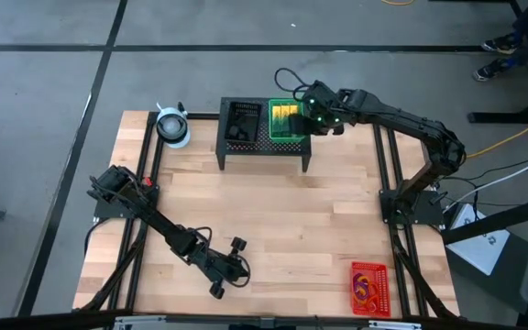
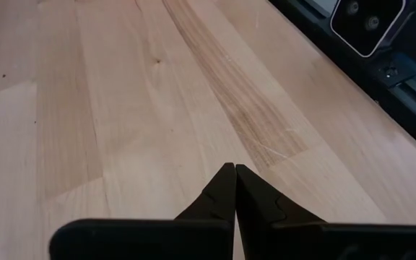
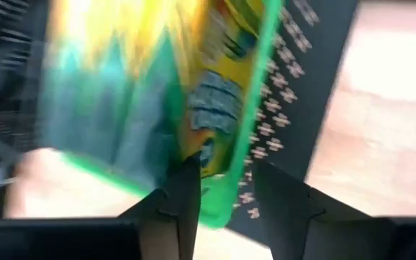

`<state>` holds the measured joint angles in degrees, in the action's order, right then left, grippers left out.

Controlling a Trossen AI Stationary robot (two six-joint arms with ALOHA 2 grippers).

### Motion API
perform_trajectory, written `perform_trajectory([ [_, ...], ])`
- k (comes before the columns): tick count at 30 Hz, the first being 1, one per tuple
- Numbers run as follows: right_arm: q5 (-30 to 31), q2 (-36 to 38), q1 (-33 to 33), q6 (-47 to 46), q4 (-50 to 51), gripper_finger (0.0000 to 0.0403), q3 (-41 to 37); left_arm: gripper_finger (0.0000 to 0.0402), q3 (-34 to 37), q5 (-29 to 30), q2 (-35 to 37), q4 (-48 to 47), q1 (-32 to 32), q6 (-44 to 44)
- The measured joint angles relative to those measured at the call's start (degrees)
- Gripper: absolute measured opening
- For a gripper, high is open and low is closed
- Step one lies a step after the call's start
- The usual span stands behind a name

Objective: Pick & Place Office Desk Supplies
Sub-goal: Put the green bin with crayon boxes on the shelf

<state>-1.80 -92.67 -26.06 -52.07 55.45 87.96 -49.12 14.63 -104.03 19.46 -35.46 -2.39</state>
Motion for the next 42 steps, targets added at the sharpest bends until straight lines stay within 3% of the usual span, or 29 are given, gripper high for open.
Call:
perform_trajectory([
  [10,6.2,3.6,2.7,3.7,1.0,0.0131,8.9,0.0008,0.0,0.0,0.0,0.0,0.0,0.0],
  [14,15.1,3.4,3.4,5.5,7.2,0.009,9.1,0.0008,0.0,0.0,0.0,-0.2,0.0,-0.3],
  [18,24.8,3.3,3.9,6.5,10.6,0.0015,7.0,0.0008,0.0,0.6,0.0,-0.4,-0.1,-0.1],
  [24,27.3,3.2,3.0,7.1,9.7,0.0004,-0.7,0.0008,0.0,2.3,0.0,-0.1,-0.1,0.8],
  [26,28.4,3.2,2.1,7.1,9.1,0.0004,-3.4,0.0008,0.0,4.9,0.0,0.8,-0.2,2.3],
  [30,29.3,3.2,1.1,9.3,6.7,0.0003,-7.1,0.0005,0.0,16.3,0.6,6.4,-2.2,10.0],
  [33,32.3,3.3,1.3,12.4,4.8,0.0002,-8.5,0.0002,0.0,21.5,4.9,4.2,-3.6,14.5],
  [36,34.8,3.5,2.6,15.1,2.5,0.0001,-9.5,0.0003,0.4,16.9,13.1,-4.6,-3.6,13.0],
  [38,35.8,3.6,4.1,17.7,0.8,0.0001,-9.6,0.0003,3.2,16.3,19.7,-6.7,-3.7,12.0],
  [42,39.9,5.4,7.1,21.0,0.0,0.0001,-9.6,0.0001,12.7,22.3,36.4,-7.8,-5.7,10.0],
])
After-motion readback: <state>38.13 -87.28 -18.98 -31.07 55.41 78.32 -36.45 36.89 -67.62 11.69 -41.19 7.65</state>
